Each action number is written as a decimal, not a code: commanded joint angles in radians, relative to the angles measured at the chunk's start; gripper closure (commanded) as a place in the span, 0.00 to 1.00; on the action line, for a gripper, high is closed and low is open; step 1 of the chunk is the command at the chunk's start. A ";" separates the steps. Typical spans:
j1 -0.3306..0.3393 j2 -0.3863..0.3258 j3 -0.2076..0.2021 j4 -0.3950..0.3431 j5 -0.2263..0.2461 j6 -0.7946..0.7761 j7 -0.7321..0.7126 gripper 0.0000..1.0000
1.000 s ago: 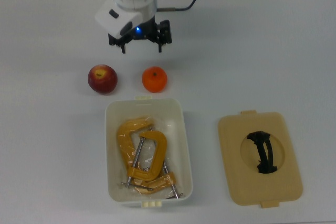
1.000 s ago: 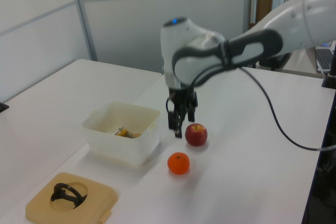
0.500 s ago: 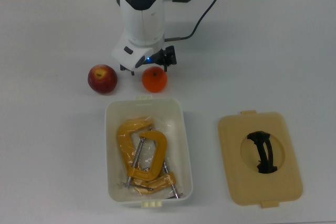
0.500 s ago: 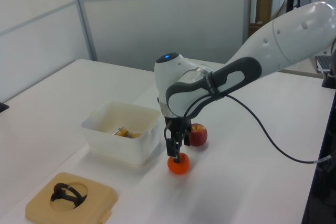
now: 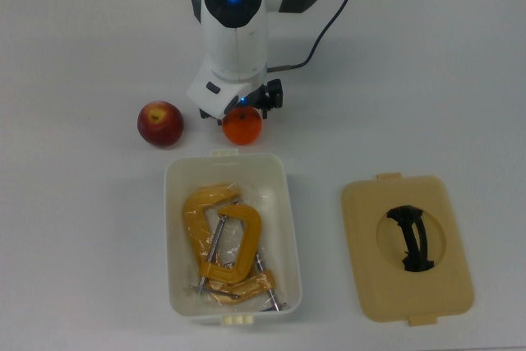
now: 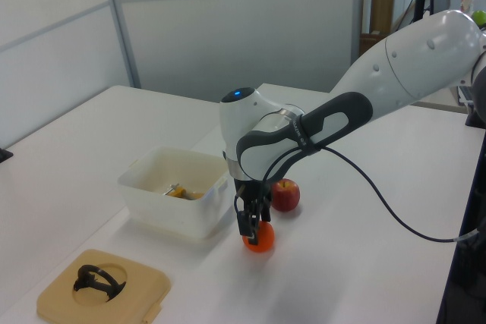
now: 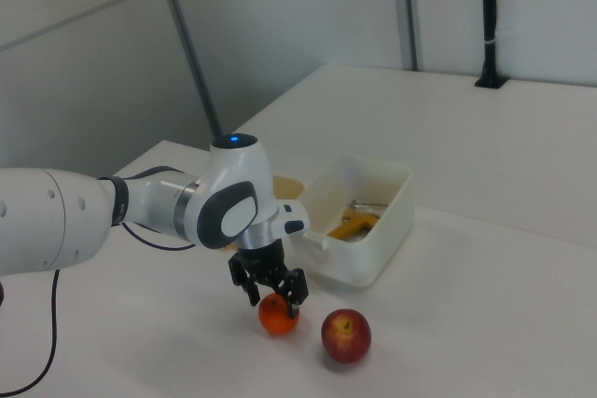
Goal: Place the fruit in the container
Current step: 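Close the gripper on the orange tangerine and lift it, then carry the tangerine over the white container and release it inside, then move the gripper over the red apple and lower onto it, then close the gripper on the red apple and lift it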
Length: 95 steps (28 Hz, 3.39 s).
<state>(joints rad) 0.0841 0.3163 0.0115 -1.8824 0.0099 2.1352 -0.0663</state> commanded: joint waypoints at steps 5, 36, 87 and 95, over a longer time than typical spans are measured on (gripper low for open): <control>0.005 -0.012 -0.004 0.006 -0.002 0.019 -0.010 0.82; -0.003 0.029 -0.007 0.296 -0.073 0.397 0.195 0.66; -0.196 -0.029 -0.019 -0.035 -0.088 0.063 -0.217 0.00; -0.202 -0.009 -0.021 -0.030 -0.091 0.097 -0.217 0.52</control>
<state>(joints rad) -0.1125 0.3123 -0.0058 -1.9009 -0.0683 2.2009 -0.2643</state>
